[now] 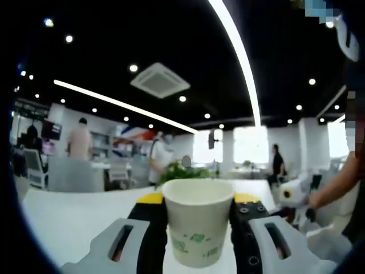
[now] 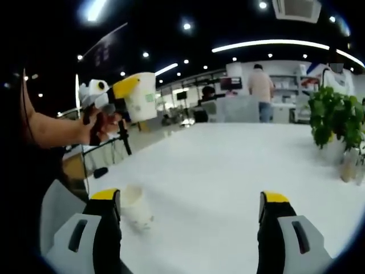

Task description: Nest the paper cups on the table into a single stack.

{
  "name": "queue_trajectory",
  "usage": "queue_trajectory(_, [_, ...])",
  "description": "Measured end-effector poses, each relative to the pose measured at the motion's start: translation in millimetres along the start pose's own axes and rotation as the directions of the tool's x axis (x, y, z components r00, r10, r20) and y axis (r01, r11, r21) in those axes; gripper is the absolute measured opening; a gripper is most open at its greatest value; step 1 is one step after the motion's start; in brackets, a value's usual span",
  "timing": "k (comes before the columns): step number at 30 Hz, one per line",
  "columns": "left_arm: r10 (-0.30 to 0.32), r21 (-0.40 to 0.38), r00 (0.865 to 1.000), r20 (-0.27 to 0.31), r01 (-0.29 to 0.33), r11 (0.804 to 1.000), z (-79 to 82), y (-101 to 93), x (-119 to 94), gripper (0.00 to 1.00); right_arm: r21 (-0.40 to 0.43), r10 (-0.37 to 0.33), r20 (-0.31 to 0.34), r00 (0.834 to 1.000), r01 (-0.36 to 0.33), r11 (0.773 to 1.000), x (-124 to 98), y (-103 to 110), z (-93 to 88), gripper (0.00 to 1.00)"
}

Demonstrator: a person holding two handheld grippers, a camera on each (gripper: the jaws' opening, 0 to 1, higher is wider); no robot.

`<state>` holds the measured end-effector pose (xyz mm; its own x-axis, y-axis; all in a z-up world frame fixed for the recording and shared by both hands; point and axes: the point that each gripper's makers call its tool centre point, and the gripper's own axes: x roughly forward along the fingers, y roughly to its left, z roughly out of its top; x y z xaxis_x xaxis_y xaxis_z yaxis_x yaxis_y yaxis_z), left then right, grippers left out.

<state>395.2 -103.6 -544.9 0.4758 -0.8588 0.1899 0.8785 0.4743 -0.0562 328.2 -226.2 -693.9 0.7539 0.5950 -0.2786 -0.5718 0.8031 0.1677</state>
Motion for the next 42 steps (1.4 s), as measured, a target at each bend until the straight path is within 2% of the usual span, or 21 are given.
queue_trajectory(10, [-0.012, 0.011, 1.0, 0.026, 0.012, 1.0, 10.8, -27.2, -11, 0.41, 0.007, 0.0, 0.001, 1.0, 0.0, 1.0, -2, 3, -3.9, 1.0])
queue_trajectory(27, [-0.038, 0.045, 0.999, 0.016, 0.037, 0.998, 9.4, -61.5, -30, 0.41, 0.015, -0.003, 0.004, 1.0, 0.002, 1.0, -6, 5, -6.7, 1.0])
queue_trajectory(42, [-0.037, 0.043, 0.999, 0.017, 0.036, 0.998, 2.7, -63.5, -36, 0.41, 0.018, 0.002, 0.004, 1.0, -0.002, 1.0, -4, 7, -7.4, 1.0])
